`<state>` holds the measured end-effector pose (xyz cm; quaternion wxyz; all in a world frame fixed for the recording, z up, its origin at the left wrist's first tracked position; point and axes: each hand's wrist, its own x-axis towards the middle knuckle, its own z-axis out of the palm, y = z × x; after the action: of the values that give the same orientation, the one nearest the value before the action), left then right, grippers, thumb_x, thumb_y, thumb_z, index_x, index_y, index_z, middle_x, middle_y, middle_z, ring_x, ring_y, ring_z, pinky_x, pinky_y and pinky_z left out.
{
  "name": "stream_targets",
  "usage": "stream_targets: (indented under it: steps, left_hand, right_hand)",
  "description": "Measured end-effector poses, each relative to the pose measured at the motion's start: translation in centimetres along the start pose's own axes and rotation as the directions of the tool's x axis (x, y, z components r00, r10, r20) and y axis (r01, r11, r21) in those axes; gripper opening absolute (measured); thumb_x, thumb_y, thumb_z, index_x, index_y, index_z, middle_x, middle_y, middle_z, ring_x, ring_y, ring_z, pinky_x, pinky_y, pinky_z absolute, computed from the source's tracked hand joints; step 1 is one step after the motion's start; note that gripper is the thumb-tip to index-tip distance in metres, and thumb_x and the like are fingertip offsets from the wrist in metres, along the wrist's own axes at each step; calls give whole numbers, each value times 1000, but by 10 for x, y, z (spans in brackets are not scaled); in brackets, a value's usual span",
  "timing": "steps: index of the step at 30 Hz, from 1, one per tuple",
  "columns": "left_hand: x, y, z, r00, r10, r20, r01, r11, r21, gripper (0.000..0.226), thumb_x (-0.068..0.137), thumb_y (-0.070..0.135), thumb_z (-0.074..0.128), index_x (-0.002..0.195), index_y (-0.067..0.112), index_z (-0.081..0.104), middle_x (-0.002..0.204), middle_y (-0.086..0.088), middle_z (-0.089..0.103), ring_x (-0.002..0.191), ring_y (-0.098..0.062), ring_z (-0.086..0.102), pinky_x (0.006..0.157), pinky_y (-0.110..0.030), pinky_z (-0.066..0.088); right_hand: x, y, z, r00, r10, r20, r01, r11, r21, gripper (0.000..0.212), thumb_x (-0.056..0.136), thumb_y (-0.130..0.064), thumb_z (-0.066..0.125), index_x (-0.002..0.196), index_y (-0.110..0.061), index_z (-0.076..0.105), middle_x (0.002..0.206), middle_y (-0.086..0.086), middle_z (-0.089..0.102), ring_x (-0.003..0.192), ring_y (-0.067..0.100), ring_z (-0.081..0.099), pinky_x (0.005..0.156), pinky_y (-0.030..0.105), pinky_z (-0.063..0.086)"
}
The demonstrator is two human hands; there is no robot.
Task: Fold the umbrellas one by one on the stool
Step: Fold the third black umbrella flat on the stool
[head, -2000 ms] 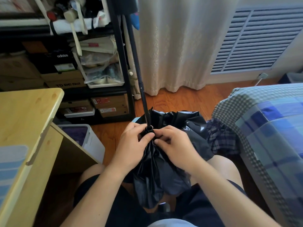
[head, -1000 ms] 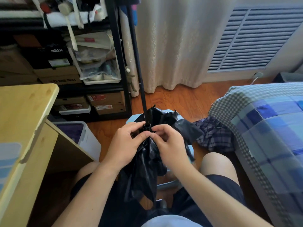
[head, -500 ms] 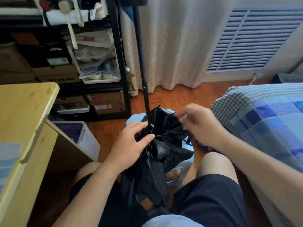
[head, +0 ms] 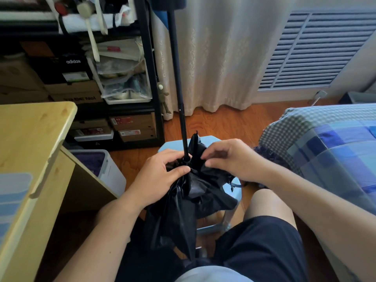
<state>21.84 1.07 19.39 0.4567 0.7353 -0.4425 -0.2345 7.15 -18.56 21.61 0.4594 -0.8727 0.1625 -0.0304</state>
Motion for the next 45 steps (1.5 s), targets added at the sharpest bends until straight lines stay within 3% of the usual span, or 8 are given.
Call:
stream_targets:
  steps: [7,14,20,28,32,35,40,45]
  left_hand:
    - [5,1,-8,991,-126,42,128,991,-35,43,83,22,84,120,36,67,109,18,74,108,4,65,100,-25,48]
    - [16,-4,-19,993,-75,96,80,996,-47,19,76,12,87,79,24,74,102,15,71,98,-2,67,92,-26,48]
    - [16,6,-18,997,-73,-29,77,979,190,29,76,27,89,97,36,72,85,3,61,75,-2,56,66,-11,42]
    - [-7,12,7,960,-182,-211,185,983,-5,30,89,20,78,115,35,74,99,32,67,97,17,61,83,-4,47]
    - [-15,5,29,938,-83,-337,162,963,215,33,100,29,63,132,30,68,130,23,62,132,-3,46,115,-43,39]
    - [-17,9,35,954,-191,-229,227,963,145,46,107,40,41,152,29,46,152,17,44,148,-4,25,125,-45,23]
    - [-7,10,42,969,-214,-124,213,977,-19,41,108,41,38,149,38,41,124,45,33,135,7,26,123,-40,26]
    - [-3,2,43,982,-149,-118,138,986,-91,29,108,38,44,127,59,40,125,50,37,132,16,30,120,-34,29]
  right_hand:
    - [5,-3,35,1000,17,-9,-14,973,229,24,89,-5,78,108,-12,66,100,3,67,75,8,64,72,20,51]
    - [1,1,59,994,13,-111,12,974,227,40,93,-19,77,113,-50,63,117,-16,58,76,6,59,77,19,47]
    - [0,5,66,988,88,-126,-52,963,265,37,96,-25,73,131,-34,65,123,-11,71,105,13,72,98,45,57]
    - [-1,3,68,977,89,-193,-45,975,220,38,98,-24,70,134,-35,64,122,-12,71,101,14,72,95,45,59]
    - [-1,0,71,971,72,-226,-28,980,195,42,98,-22,69,139,-34,63,121,-17,71,95,9,70,92,35,59]
    - [-2,-5,74,962,38,-271,1,990,142,40,98,-22,69,137,-31,66,120,-19,71,102,0,65,91,22,53]
    - [-2,-13,86,910,76,-408,-10,987,162,35,98,-16,69,132,-26,70,116,-15,74,106,1,68,98,28,56]
    - [-7,-19,76,961,91,-260,-77,995,63,48,103,-7,57,145,-29,58,136,-12,65,127,1,58,109,22,47]
